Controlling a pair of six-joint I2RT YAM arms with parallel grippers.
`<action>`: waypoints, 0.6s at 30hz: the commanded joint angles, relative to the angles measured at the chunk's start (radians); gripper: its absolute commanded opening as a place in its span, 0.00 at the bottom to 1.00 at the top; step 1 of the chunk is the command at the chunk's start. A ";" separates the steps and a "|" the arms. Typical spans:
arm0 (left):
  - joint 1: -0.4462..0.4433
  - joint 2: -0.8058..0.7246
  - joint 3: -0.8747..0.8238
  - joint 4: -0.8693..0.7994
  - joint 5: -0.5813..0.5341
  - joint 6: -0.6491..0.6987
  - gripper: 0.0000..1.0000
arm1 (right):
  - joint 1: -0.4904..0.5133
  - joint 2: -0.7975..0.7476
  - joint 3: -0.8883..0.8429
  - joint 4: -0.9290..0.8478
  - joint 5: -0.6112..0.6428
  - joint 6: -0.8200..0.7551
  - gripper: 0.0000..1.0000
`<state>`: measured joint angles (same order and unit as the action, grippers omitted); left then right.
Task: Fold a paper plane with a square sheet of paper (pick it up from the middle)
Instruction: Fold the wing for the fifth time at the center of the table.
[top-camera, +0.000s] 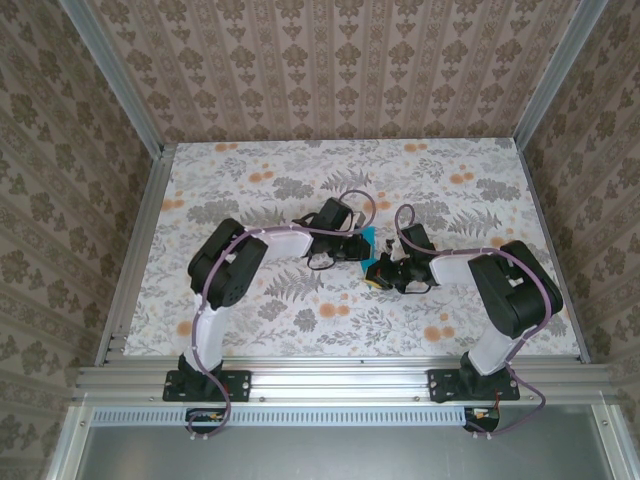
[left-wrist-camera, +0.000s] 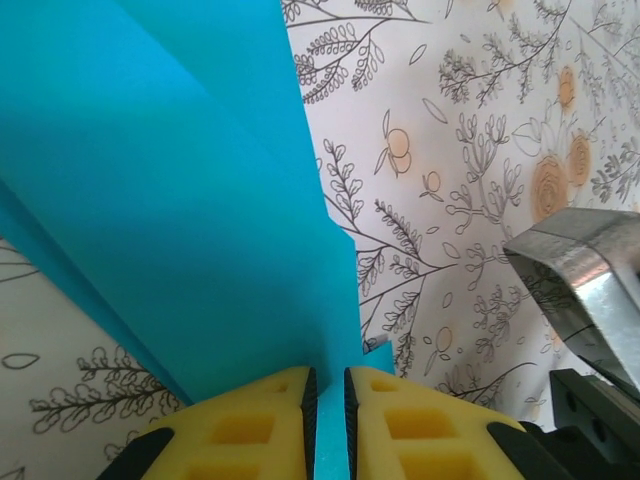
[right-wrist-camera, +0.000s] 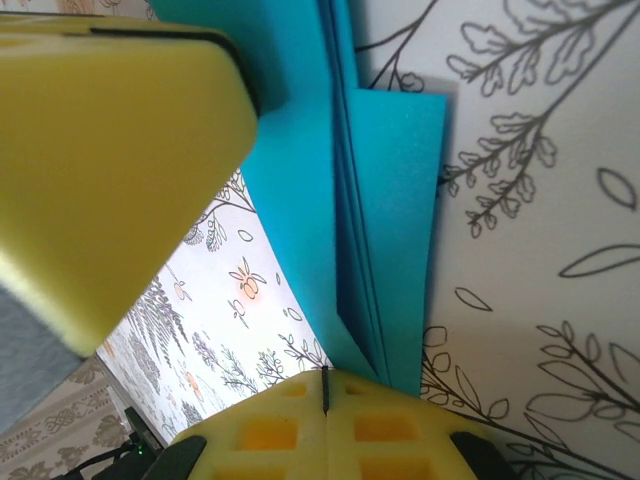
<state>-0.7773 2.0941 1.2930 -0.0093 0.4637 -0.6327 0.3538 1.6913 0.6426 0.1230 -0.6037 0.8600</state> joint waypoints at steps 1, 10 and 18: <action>0.008 0.028 0.026 -0.002 -0.017 0.040 0.19 | -0.002 0.059 -0.035 -0.157 0.068 0.008 0.06; 0.023 0.065 0.090 -0.082 -0.074 0.107 0.19 | -0.003 0.065 -0.033 -0.202 0.066 -0.009 0.06; 0.072 0.127 0.172 -0.143 -0.099 0.169 0.19 | -0.005 0.055 -0.048 -0.254 0.064 -0.035 0.05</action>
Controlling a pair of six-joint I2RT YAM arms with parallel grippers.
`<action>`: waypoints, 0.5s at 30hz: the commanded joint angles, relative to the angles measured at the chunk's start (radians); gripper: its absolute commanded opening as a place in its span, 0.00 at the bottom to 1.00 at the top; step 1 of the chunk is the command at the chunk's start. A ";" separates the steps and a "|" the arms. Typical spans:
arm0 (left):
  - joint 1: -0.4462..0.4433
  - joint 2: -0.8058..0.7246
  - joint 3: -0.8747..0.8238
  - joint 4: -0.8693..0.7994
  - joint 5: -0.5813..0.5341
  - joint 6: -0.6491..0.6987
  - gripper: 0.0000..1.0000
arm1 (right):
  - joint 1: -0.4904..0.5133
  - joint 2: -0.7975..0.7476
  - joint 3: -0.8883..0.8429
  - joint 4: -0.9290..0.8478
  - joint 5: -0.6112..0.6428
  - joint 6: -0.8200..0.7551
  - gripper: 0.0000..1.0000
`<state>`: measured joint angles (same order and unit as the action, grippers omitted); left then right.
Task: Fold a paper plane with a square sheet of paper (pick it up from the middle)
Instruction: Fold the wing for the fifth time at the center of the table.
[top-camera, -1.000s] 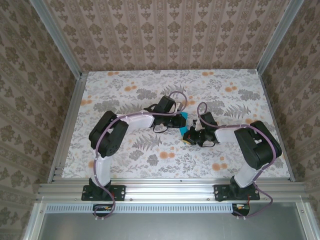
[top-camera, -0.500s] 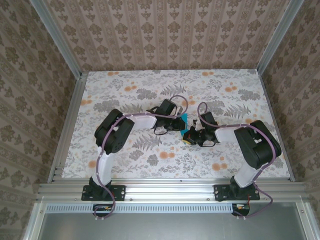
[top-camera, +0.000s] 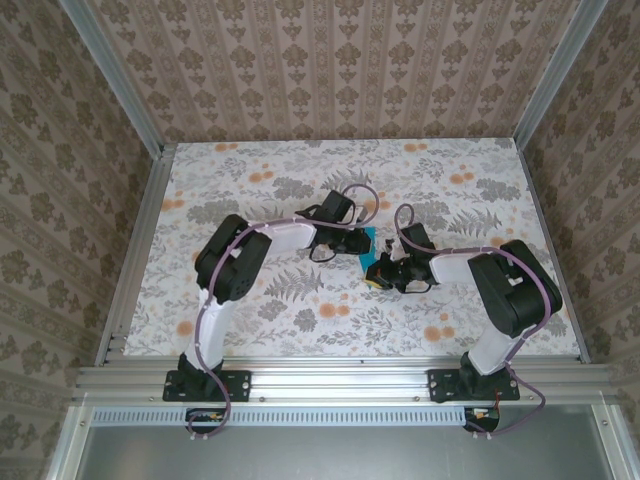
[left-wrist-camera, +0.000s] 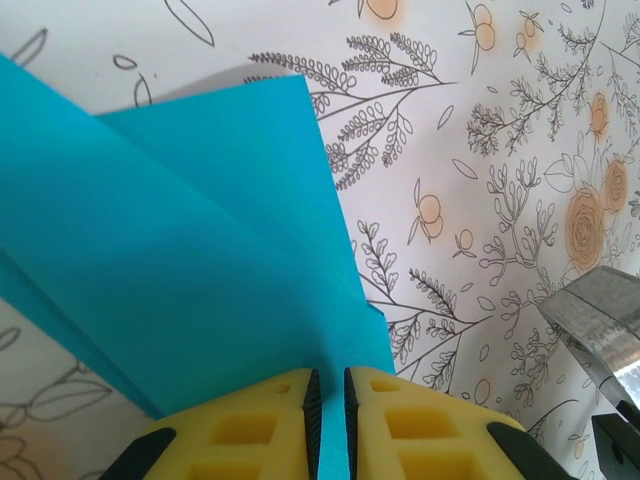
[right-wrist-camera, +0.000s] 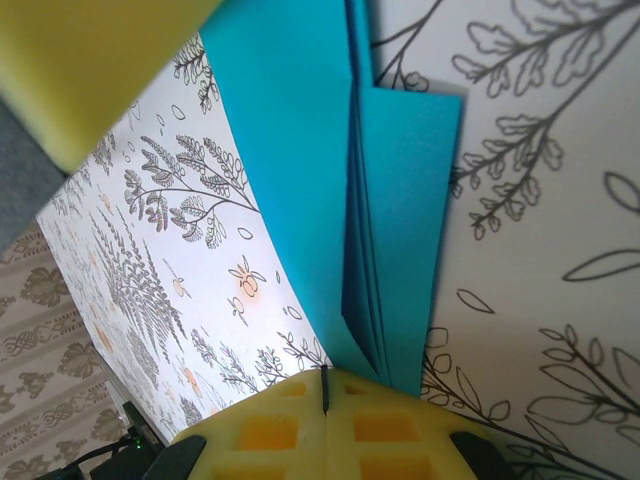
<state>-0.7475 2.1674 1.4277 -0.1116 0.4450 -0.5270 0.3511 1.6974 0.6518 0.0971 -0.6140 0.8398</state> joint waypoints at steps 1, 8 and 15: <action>0.050 0.066 0.048 -0.043 -0.078 0.068 0.19 | -0.003 0.045 -0.062 -0.232 0.070 -0.018 0.06; 0.088 0.106 0.074 -0.043 -0.075 0.079 0.19 | -0.013 0.007 -0.088 -0.287 0.059 -0.050 0.05; 0.118 0.120 0.114 -0.050 -0.101 0.080 0.19 | -0.018 -0.008 -0.099 -0.337 0.051 -0.088 0.05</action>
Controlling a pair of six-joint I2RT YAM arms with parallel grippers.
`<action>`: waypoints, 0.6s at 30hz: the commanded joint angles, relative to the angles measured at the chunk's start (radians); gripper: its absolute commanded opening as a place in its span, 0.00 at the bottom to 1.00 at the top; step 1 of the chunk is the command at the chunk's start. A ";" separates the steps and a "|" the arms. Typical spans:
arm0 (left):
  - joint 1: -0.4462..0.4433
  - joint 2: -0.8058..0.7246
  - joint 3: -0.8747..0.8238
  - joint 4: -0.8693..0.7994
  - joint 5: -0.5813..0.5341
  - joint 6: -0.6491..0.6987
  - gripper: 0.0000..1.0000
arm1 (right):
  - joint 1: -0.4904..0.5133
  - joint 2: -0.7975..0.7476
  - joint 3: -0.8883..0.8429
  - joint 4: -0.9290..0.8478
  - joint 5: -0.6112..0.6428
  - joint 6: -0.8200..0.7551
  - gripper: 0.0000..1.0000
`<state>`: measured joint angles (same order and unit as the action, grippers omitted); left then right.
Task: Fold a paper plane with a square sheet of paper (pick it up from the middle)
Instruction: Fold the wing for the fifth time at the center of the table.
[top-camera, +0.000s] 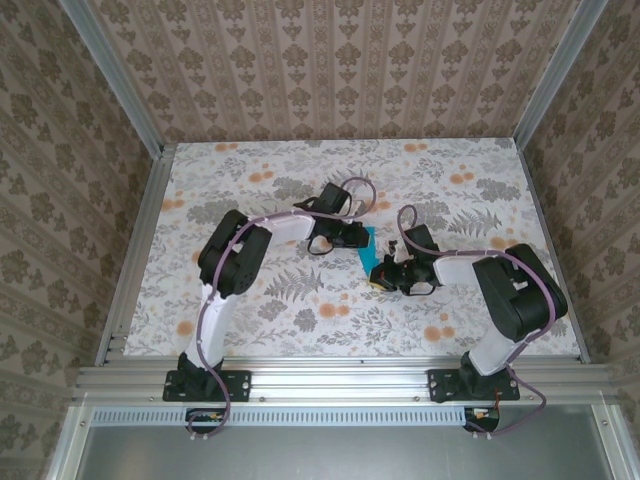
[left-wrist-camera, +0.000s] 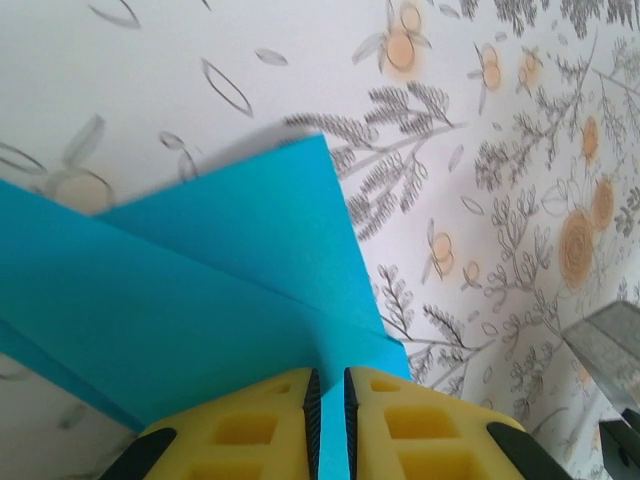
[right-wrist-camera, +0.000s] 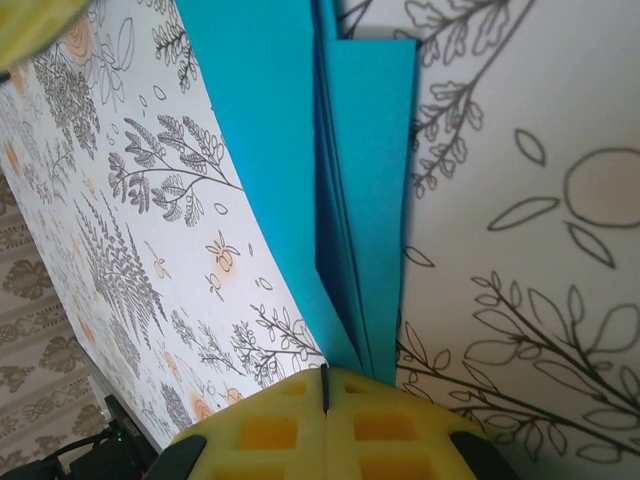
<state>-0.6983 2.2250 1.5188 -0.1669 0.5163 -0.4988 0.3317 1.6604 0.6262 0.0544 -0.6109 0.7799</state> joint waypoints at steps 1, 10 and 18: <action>0.072 0.067 0.035 -0.001 -0.180 0.050 0.19 | 0.001 0.027 -0.073 -0.296 0.051 -0.028 0.06; 0.093 0.120 0.127 -0.047 -0.215 0.052 0.19 | -0.004 0.029 -0.082 -0.301 0.058 -0.033 0.05; 0.131 0.127 0.215 -0.110 -0.240 0.072 0.21 | -0.008 0.004 -0.072 -0.293 0.040 -0.037 0.06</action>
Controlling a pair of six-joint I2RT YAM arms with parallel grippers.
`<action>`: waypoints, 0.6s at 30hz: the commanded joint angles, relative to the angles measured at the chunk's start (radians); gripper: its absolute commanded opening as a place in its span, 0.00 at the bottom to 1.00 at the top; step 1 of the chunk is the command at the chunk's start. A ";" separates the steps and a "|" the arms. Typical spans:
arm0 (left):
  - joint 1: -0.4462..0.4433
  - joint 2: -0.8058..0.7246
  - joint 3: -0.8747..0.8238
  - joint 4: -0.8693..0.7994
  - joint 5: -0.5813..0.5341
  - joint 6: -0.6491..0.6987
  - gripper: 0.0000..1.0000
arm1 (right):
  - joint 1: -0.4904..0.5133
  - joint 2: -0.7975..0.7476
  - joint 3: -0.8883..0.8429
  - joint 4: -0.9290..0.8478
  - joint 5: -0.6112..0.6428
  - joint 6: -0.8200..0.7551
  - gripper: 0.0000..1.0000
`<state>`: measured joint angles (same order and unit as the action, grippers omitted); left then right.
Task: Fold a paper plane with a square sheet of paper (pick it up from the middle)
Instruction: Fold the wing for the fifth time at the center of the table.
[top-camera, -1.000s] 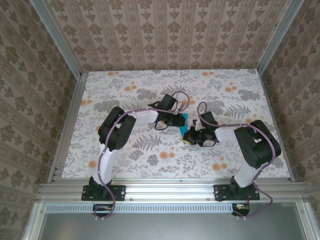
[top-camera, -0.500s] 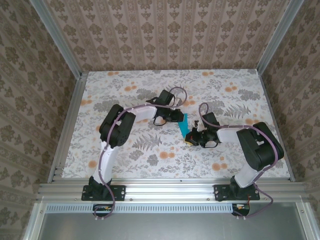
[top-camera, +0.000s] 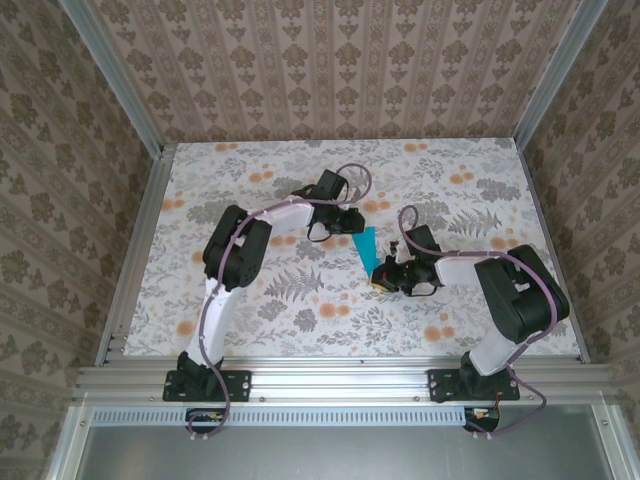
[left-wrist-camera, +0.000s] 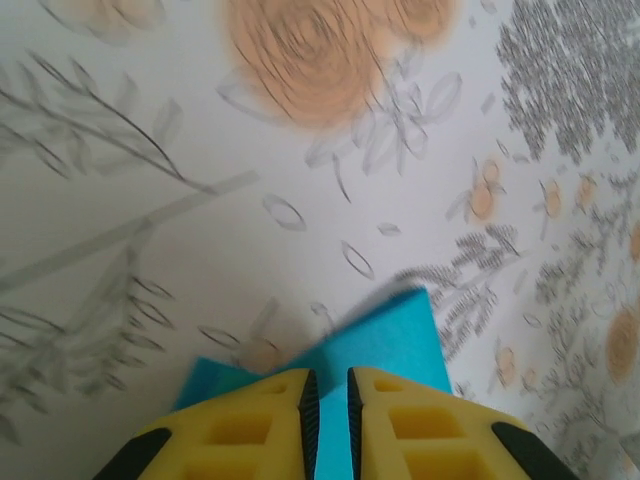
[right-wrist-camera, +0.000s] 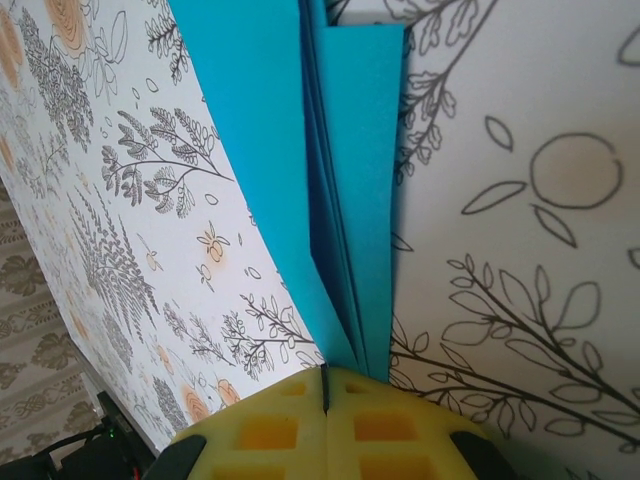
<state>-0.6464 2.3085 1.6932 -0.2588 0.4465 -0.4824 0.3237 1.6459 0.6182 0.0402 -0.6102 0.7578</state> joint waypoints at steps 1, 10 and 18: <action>0.084 0.041 0.053 -0.030 -0.175 0.062 0.22 | 0.001 0.012 -0.062 -0.276 0.037 -0.014 0.07; 0.121 -0.095 0.070 -0.091 -0.231 0.093 0.28 | 0.001 -0.142 0.049 -0.277 -0.020 -0.040 0.17; 0.093 -0.340 -0.129 -0.117 -0.359 0.027 0.41 | -0.035 -0.303 0.225 -0.401 0.207 -0.150 0.50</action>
<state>-0.5365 2.0602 1.6081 -0.3420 0.1596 -0.4305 0.3111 1.3697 0.8009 -0.2741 -0.5255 0.6704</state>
